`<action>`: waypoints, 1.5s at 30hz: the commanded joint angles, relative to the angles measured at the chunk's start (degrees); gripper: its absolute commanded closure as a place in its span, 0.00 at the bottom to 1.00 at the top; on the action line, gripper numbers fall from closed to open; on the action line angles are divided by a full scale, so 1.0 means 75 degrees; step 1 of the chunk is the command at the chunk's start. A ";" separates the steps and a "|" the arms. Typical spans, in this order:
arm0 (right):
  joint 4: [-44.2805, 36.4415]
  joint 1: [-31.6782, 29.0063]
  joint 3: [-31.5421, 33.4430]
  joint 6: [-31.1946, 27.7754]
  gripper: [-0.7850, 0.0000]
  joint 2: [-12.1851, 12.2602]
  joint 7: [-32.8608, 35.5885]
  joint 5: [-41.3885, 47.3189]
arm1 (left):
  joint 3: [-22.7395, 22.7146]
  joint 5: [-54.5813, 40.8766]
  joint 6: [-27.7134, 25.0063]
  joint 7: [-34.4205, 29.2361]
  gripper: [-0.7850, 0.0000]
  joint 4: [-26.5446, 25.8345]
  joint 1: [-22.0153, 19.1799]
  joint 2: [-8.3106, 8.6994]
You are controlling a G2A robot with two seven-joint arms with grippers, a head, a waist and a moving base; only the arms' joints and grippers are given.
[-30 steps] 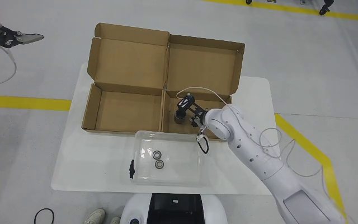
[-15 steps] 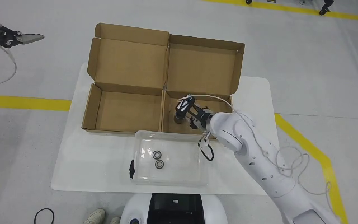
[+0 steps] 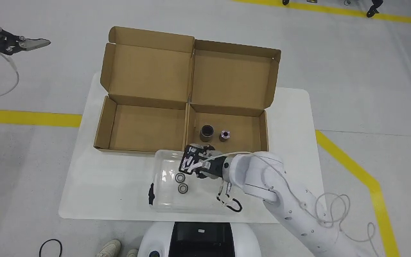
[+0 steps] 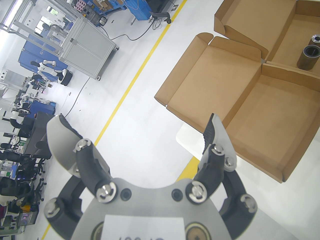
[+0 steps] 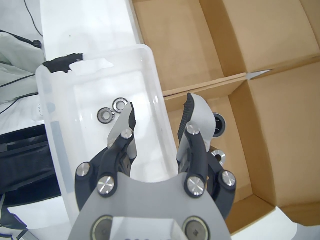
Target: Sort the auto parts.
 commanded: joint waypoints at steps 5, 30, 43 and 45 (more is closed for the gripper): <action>0.0451 -0.0005 -0.0640 0.0024 0.58 -0.0118 -0.0373 -0.0242 | 0.0000 0.0000 0.0000 0.0000 0.00 0.0000 0.0000 0.0000; 0.2263 0.0620 -0.2061 0.1654 0.44 -0.0866 0.0148 -0.0661 | 0.0000 0.0000 0.0000 0.0000 0.00 0.0000 0.0000 0.0000; 0.2770 0.0828 -0.2289 0.1791 0.43 -0.1167 0.0276 -0.0654 | 0.0000 0.0000 0.0000 0.0000 0.00 0.0000 0.0000 0.0000; 0.2840 0.0895 -0.2348 0.1796 0.43 -0.1221 0.0398 -0.0715 | 0.0000 0.0000 0.0000 0.0000 0.00 0.0000 0.0000 0.0000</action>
